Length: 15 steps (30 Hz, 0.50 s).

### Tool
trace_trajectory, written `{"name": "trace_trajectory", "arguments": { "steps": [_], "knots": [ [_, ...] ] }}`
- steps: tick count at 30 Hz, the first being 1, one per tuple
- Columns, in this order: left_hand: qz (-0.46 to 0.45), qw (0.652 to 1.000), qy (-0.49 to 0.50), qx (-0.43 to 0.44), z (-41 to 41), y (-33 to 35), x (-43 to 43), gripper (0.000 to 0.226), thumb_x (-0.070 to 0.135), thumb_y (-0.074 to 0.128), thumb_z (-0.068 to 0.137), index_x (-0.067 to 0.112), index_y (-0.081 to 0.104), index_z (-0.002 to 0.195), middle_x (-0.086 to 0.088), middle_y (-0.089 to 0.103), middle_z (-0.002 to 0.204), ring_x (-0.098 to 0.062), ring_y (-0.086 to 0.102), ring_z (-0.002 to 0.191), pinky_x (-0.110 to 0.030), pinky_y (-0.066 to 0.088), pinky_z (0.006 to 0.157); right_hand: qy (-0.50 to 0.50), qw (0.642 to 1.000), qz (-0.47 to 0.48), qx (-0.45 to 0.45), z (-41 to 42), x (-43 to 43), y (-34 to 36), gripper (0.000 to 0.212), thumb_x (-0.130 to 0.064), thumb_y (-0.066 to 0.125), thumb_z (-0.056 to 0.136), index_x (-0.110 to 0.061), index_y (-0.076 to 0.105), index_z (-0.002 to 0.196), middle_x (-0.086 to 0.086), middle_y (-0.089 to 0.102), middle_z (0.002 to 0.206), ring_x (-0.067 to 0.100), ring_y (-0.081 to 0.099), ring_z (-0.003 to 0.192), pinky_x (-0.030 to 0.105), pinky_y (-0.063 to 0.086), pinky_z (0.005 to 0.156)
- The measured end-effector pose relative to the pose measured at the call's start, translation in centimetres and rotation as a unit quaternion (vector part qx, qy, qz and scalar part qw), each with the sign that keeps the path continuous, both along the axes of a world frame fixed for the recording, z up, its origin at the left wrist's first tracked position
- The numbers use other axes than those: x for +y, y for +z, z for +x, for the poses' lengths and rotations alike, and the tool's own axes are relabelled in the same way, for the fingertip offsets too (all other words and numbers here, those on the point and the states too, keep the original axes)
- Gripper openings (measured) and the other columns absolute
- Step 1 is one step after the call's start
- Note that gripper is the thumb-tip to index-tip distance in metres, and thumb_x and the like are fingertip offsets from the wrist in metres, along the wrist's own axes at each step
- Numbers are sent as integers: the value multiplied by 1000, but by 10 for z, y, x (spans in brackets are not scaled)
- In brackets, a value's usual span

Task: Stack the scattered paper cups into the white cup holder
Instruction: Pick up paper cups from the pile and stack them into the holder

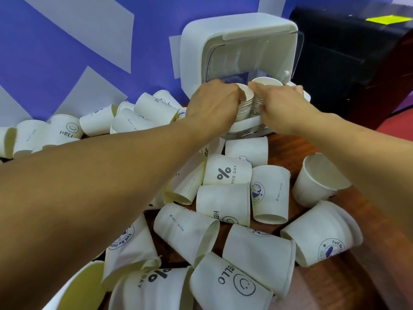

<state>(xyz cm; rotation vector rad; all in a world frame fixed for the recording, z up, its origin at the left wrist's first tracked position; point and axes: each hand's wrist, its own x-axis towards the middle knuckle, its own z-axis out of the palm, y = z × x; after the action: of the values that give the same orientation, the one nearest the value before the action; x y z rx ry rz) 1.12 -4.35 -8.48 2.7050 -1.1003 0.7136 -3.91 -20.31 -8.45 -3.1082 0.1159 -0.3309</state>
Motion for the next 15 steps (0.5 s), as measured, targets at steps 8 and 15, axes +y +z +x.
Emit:
{"name": "trace_trajectory", "arguments": {
  "steps": [8, 15],
  "knots": [
    [18, 999, -16, 42, -9, 11, 12, 48, 16, 59, 94, 30, 51, 138, -5, 61, 129, -29, 57, 112, -34, 39, 76, -8, 998, 29, -46, -14, 17, 8, 56, -25, 56, 90, -23, 35, 142, 11, 47, 131, 34, 43, 120, 51, 28, 100],
    [-44, 989, 51, 128, -43, 48, 92, 42, 35, 68, 89, 35, 58, 130, 4, 60, 133, -24, 56, 118, -37, 45, 91, 52, 984, 69, -153, -59, 77, 48, 48, -30, 60, 89, -21, 49, 135, 10, 55, 124, 32, 51, 114, 50, 39, 99]
  ]
}}
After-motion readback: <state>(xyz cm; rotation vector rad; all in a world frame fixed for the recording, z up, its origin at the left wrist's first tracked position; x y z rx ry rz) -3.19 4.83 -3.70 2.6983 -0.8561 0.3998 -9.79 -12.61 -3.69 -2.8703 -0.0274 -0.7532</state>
